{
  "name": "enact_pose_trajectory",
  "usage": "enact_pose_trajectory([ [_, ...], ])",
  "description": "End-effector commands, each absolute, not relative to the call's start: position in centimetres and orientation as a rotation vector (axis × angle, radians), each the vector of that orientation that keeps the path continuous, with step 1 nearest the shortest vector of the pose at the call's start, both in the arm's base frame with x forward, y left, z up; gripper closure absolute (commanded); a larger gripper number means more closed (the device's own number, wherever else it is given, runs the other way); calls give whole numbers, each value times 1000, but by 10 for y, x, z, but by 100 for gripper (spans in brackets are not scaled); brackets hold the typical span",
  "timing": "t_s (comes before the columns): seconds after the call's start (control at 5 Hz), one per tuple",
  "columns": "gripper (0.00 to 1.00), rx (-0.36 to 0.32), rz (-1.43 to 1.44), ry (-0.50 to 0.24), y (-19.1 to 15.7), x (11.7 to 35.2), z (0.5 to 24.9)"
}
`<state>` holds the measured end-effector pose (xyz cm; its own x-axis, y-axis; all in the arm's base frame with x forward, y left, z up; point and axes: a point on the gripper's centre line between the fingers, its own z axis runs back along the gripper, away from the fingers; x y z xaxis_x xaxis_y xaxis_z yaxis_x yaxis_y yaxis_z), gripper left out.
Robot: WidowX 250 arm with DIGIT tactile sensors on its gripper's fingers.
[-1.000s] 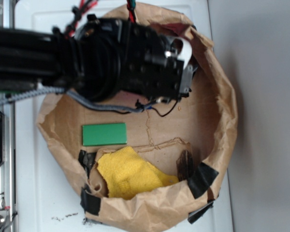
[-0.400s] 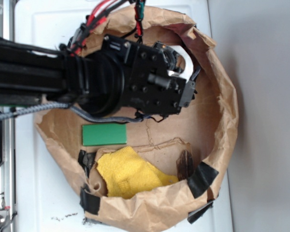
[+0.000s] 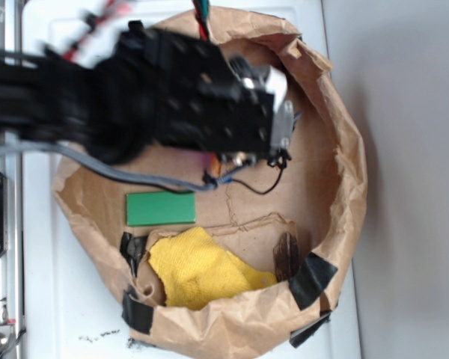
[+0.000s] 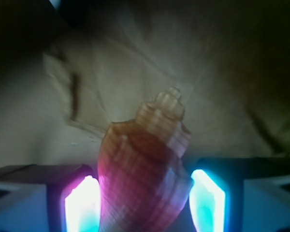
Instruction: Grab the shell.
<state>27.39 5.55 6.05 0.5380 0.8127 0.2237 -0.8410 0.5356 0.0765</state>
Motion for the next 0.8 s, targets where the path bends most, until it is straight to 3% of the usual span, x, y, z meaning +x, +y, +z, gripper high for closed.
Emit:
enact_pose_trajectory([
  [0.0, 100, 93, 873, -256, 62, 262, 120],
  [0.2, 100, 30, 686, -227, 61, 262, 152],
  [0.4, 100, -30, 488, -249, 58, 261, 169],
  [0.6, 100, -107, 247, -193, 50, 258, 185],
])
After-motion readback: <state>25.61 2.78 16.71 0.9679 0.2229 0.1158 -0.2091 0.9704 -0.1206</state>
